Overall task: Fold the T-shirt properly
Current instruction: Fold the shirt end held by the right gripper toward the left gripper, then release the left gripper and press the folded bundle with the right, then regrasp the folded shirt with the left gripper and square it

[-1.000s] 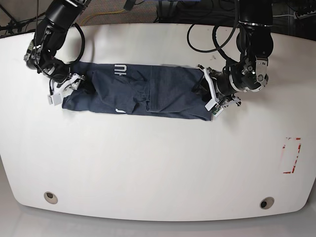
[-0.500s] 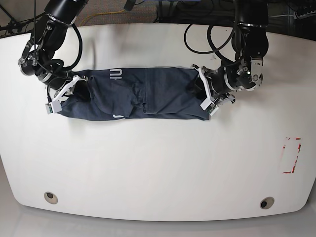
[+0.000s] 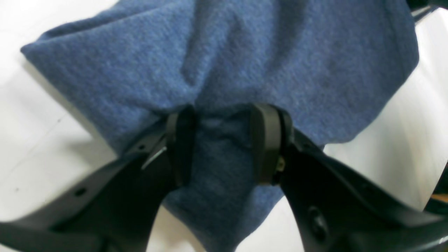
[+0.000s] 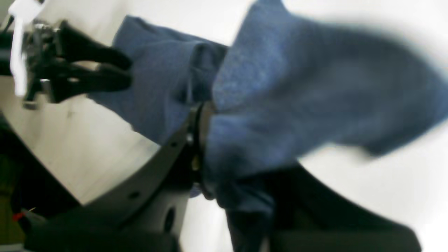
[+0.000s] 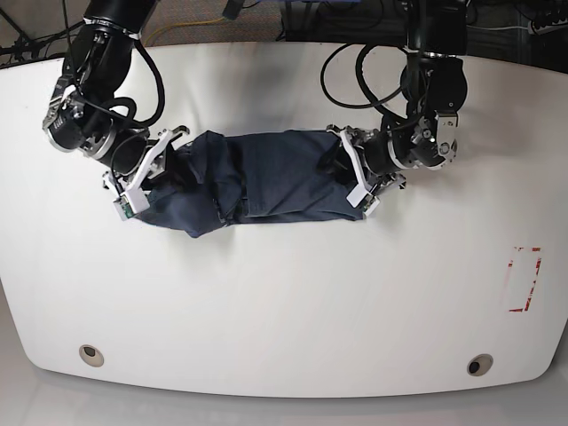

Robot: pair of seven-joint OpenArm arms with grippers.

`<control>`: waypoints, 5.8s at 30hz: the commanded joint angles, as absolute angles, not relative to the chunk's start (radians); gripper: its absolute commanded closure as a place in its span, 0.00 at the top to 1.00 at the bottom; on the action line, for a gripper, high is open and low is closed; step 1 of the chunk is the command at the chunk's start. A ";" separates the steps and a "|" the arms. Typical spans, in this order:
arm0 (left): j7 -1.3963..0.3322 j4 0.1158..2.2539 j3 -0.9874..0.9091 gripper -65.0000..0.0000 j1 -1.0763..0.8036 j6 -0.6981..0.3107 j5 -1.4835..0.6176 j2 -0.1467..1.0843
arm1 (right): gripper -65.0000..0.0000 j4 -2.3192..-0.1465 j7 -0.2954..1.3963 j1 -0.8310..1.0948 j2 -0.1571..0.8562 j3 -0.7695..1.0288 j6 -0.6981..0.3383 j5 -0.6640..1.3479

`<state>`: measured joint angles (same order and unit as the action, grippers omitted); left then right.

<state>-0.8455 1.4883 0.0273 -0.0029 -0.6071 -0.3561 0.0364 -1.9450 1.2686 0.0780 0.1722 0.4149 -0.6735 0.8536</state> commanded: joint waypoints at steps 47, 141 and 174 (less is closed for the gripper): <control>-0.845 1.549 -0.033 0.38 0.001 -0.596 -0.406 0.007 | 0.31 -1.610 0.944 -0.183 0.027 -0.151 -0.664 0.739; -0.771 1.188 0.051 0.38 0.357 -0.596 -0.278 0.105 | 0.23 -1.584 0.717 -0.045 0.252 -0.202 -0.698 0.252; -0.677 1.550 0.188 0.71 0.065 -0.243 -0.091 -0.039 | 0.23 -1.713 0.837 -0.050 0.223 -0.010 -0.698 0.263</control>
<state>-0.7387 1.5600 0.1886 0.0616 -0.2657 -0.0853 -0.0360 -1.6943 0.8623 -0.0330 0.2195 -0.0143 -0.6960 0.2386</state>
